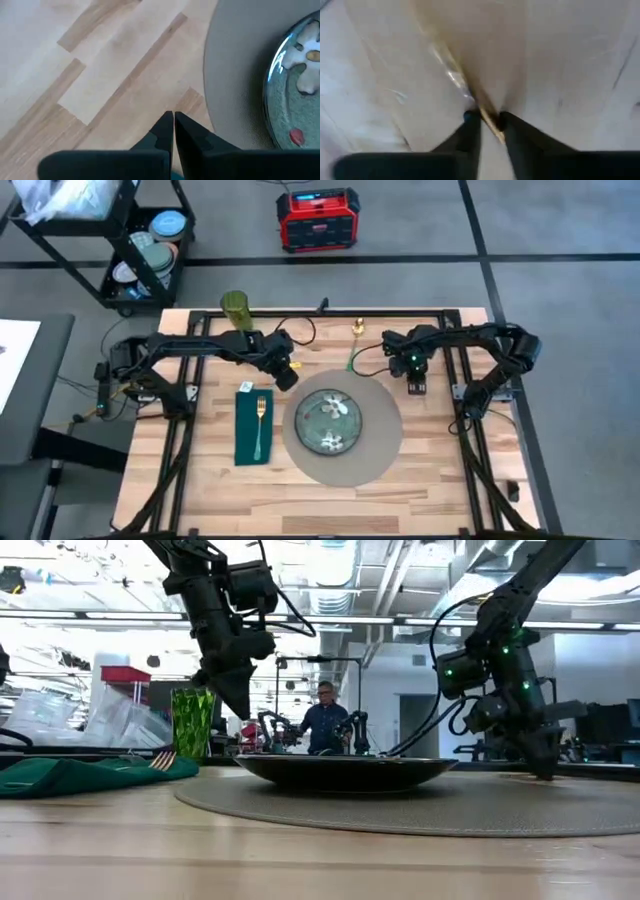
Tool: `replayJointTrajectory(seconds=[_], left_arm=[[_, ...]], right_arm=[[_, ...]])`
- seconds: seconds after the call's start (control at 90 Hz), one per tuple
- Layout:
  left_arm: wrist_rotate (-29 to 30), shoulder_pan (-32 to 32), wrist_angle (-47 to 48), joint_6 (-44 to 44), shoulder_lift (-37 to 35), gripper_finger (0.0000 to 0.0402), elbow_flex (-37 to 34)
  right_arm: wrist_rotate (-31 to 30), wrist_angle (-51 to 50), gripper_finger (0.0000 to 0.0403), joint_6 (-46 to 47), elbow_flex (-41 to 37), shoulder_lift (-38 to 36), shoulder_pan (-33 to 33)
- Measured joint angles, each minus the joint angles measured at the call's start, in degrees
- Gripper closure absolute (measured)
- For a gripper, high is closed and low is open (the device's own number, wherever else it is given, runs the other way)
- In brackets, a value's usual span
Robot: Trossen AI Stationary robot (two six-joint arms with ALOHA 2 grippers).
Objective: Set table place
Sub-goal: Put the golden knife on the gray table mat
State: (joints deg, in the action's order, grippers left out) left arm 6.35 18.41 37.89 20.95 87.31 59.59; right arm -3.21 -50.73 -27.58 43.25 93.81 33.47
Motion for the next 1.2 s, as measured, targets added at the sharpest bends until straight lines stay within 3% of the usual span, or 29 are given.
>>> replayJointTrajectory(seconds=[0.167, 0.489, 0.722, 0.856, 1.2], left_arm=[[0.3, -0.1, 1.1, 2.9, 0.0, 0.0402, 0.0], [4.9, -3.4, 13.9, 4.2, 0.0, 0.0402, 0.0], [8.1, -5.7, 13.6, 7.5, 0.0, 0.0402, 0.0], [9.2, -6.0, 13.1, 7.9, 0.0, 0.0402, 0.0], [9.3, -6.0, 11.0, 8.1, 0.0, 0.0402, 0.0]], right_arm=[[-0.1, -0.7, 0.0398, 0.2, 0.6, -1.3, -0.6], [1.1, 0.3, 0.0401, 0.7, 2.7, -4.4, -6.5], [3.8, -0.7, 0.0396, 0.8, 3.1, -4.4, -8.8], [11.0, 1.1, 0.0374, 1.3, 5.6, -4.5, -8.7], [13.1, 0.8, 0.0274, 2.2, 7.7, -4.5, -7.2]])
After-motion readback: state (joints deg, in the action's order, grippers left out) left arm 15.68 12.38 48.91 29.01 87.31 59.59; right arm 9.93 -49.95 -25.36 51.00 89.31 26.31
